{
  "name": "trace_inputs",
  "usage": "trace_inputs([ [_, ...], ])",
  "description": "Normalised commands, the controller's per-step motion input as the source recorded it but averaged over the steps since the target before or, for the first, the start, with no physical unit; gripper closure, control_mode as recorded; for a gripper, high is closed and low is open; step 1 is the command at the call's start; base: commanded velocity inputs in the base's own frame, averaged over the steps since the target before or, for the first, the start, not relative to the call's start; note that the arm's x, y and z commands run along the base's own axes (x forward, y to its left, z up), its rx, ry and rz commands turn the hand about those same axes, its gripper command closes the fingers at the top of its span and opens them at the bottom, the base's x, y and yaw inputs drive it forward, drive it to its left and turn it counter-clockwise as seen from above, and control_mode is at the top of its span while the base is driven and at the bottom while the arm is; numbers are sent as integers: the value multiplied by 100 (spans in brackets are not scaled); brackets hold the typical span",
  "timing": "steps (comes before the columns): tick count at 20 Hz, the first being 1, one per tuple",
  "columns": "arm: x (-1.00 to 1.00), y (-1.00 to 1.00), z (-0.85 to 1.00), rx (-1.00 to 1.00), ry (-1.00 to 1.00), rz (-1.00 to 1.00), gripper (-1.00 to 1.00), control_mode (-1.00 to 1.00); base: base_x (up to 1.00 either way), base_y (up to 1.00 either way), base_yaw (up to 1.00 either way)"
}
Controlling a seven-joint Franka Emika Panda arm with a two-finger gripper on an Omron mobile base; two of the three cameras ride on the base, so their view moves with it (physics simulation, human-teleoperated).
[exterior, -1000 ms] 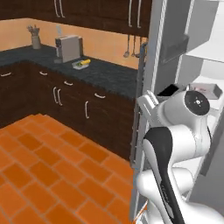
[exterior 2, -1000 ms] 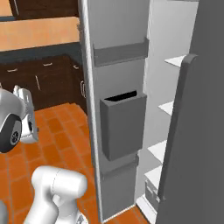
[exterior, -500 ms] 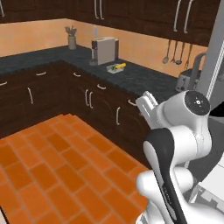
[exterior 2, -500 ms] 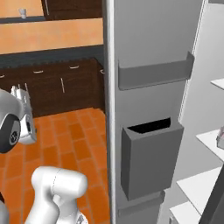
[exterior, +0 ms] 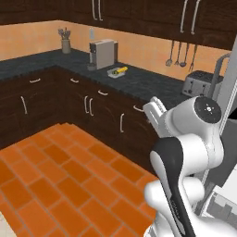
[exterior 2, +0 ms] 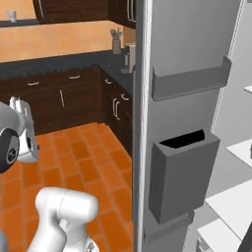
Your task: Take the meat container that has the steak and place it on the second highest rack of the freezer. Then take the vegetable container that has the corn and lime and place it on the highest rack of the freezer.
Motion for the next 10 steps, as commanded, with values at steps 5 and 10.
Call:
trace_inputs([
  [5, 0, 0, 0, 0, 0, 0, -100, 100, 88, 100, -16],
  [10, 0, 0, 0, 0, 0, 0, -100, 100, 89, 57, -1],
])
